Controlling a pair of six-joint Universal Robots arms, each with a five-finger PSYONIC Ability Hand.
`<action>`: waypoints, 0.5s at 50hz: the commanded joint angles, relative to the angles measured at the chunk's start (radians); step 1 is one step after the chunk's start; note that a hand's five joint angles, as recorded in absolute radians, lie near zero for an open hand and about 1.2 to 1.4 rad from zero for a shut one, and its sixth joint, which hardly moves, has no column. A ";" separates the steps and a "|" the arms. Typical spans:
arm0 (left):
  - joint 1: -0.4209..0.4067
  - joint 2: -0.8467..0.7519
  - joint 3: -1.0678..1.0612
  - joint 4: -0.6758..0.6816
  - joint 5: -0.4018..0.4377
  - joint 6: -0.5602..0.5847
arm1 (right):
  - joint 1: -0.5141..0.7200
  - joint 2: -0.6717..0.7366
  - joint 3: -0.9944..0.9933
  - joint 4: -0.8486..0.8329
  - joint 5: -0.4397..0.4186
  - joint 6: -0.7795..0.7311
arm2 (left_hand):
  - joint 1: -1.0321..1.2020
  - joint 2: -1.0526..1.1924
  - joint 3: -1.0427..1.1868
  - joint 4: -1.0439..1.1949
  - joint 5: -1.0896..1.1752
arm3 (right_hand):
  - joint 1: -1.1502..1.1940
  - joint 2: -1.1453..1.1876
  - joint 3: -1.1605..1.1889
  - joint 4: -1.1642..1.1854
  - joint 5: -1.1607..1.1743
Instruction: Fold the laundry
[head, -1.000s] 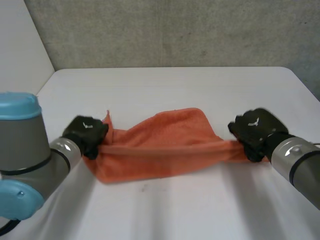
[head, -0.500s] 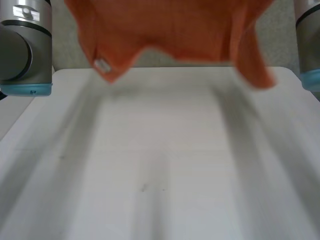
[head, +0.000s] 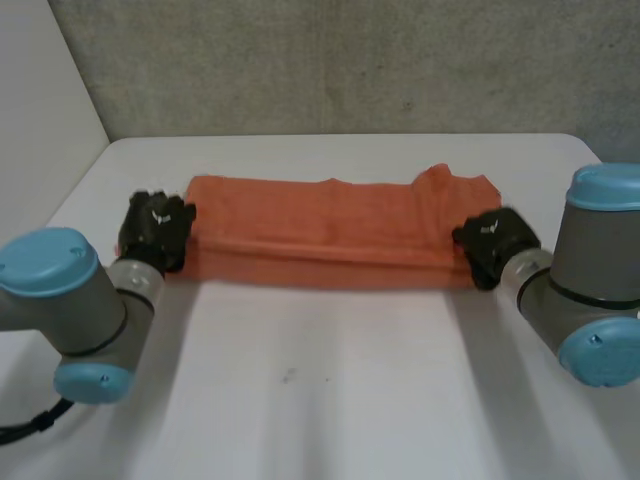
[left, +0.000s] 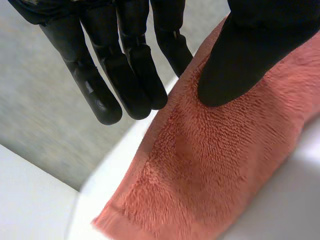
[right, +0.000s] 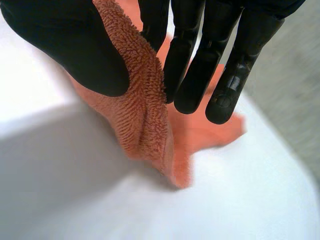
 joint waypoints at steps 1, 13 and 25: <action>0.005 0.068 -0.051 -0.067 -0.001 -0.007 | -0.035 -0.007 -0.011 0.076 -0.026 0.136 | 0.262 0.197 0.203 0.200 0.254 | -0.095 -0.294 -0.305 -0.313 -0.281; 0.013 0.102 -0.089 -0.067 0.001 -0.010 | -0.133 -0.045 0.038 0.071 -0.199 0.196 | 0.262 0.197 0.203 0.200 0.254 | -0.207 -0.406 -0.417 -0.425 -0.393; 0.013 0.099 -0.089 -0.067 0.002 -0.010 | -0.193 -0.041 0.054 -0.024 -0.292 0.112 | 0.262 0.197 0.203 0.200 0.254 | -0.242 -0.441 -0.452 -0.460 -0.428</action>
